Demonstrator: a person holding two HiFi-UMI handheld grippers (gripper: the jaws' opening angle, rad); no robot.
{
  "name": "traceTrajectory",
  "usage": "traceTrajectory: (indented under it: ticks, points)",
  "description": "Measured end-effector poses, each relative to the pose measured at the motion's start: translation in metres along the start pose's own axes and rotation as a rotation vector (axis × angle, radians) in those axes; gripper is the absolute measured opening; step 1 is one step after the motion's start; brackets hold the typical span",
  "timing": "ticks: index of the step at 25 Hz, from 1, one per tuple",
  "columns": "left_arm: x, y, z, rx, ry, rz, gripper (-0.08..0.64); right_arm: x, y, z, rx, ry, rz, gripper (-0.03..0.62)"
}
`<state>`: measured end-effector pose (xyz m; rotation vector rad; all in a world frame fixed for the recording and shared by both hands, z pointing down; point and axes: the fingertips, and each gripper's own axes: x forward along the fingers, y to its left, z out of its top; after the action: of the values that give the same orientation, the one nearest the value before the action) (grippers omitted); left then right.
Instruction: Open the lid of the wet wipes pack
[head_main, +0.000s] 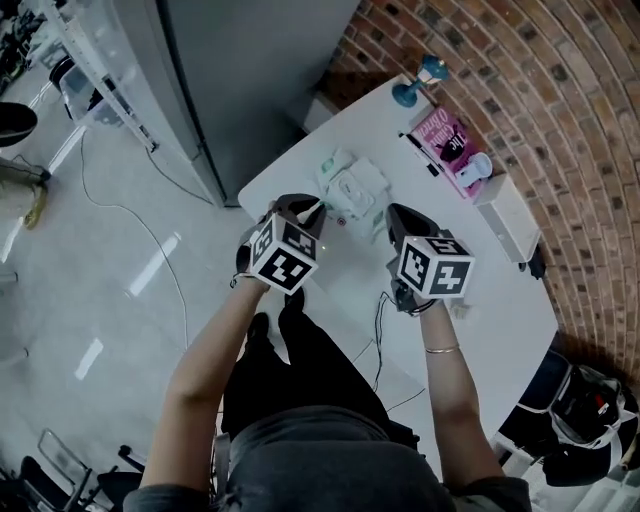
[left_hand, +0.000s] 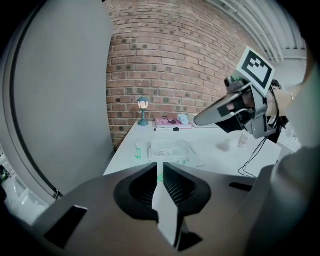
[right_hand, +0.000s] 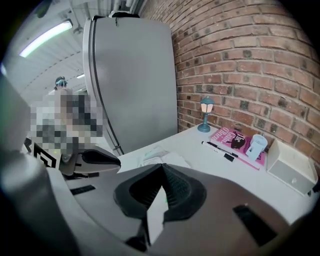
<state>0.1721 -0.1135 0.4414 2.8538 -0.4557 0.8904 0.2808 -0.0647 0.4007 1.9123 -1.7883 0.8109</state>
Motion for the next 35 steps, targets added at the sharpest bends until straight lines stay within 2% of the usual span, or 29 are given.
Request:
traceTrajectory:
  ticks: [5,13,24,35]
  points:
    - [-0.015,-0.002,0.013,-0.028,-0.042,0.005,0.043,-0.021,0.006,-0.008,0.088,-0.058,-0.019,0.005]
    - [-0.032,-0.006,0.029,-0.007,-0.095,0.024,0.032,-0.055,0.005,-0.028,0.204,-0.132,-0.055,0.005]
    - [-0.059,-0.018,0.03,-0.047,-0.143,0.023,0.029,-0.085,0.015,-0.053,0.208,-0.189,-0.089,0.005]
    - [-0.079,-0.017,0.029,-0.103,-0.197,0.035,0.029,-0.1,0.022,-0.056,0.198,-0.247,-0.141,0.003]
